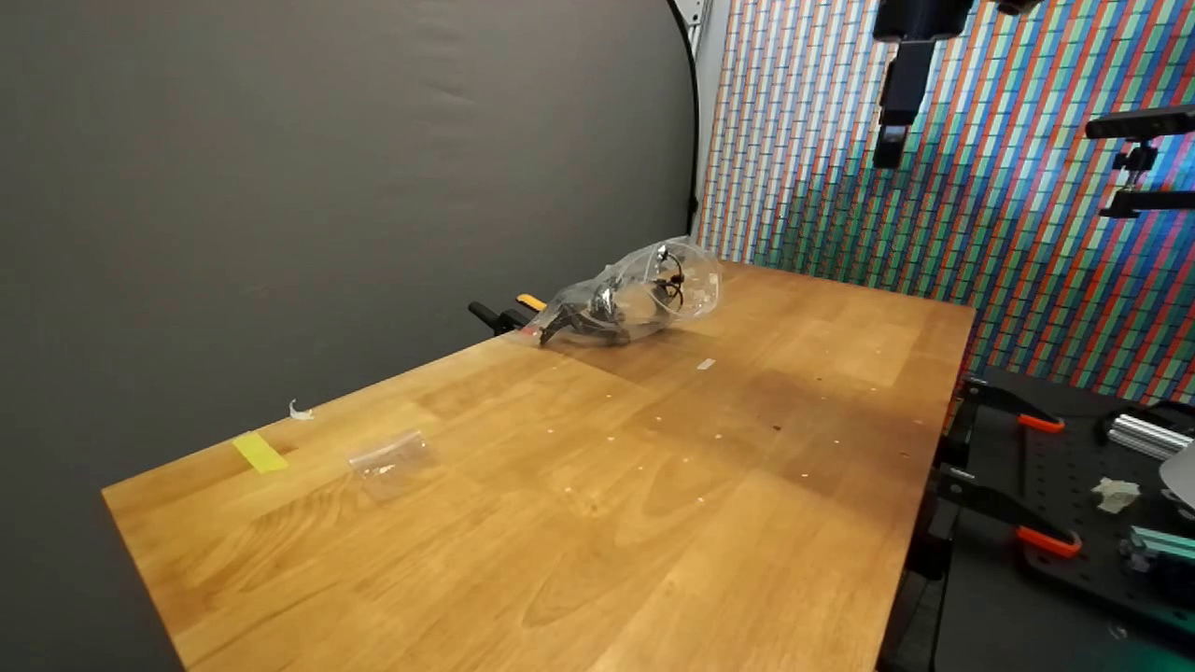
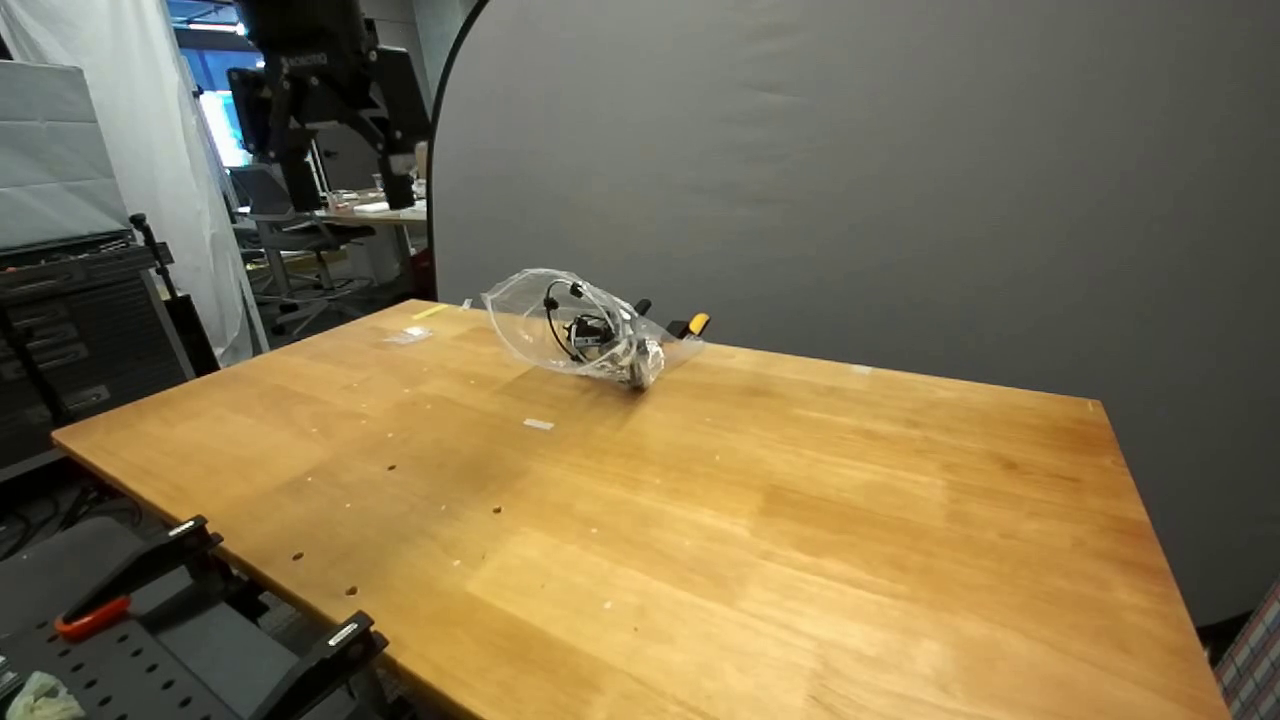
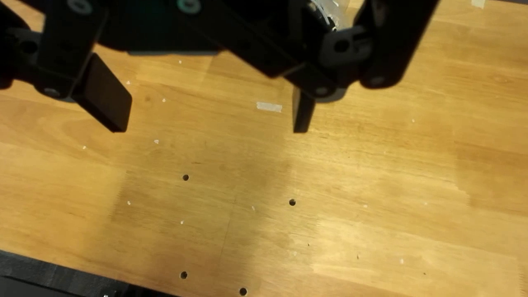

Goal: Remove the cables from the plastic bag and put them on the table

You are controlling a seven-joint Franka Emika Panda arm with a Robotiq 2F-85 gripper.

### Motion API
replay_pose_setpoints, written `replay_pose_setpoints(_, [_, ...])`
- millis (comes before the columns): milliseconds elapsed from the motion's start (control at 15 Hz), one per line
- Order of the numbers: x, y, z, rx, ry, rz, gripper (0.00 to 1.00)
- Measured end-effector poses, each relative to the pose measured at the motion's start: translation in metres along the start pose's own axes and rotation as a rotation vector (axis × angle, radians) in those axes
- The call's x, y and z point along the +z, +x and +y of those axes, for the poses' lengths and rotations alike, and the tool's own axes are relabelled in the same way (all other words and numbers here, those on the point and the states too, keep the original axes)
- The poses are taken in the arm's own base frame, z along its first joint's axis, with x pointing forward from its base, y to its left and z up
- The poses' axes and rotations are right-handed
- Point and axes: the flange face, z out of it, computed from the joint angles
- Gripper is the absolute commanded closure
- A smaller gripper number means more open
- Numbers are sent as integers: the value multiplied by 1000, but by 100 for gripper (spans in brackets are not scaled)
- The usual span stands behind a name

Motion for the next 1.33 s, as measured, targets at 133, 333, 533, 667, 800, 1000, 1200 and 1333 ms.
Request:
replay_pose_setpoints(133, [21,8,-2,-7,1,5,0])
replay_pose_setpoints(333, [49,26,-2,-10,5,23,0])
replay_pose_setpoints(533, [80,41,-2,-2,15,32,0])
replay_pose_setpoints(667, [99,51,-1,14,26,49,0])
replay_pose_setpoints(800, [114,64,1,41,38,81,0])
replay_pose_setpoints(1000, [131,83,6,88,50,134,0])
replay_pose_setpoints(1200, [143,103,9,117,52,179,0])
replay_pose_setpoints(1333, [151,115,11,135,53,208,0])
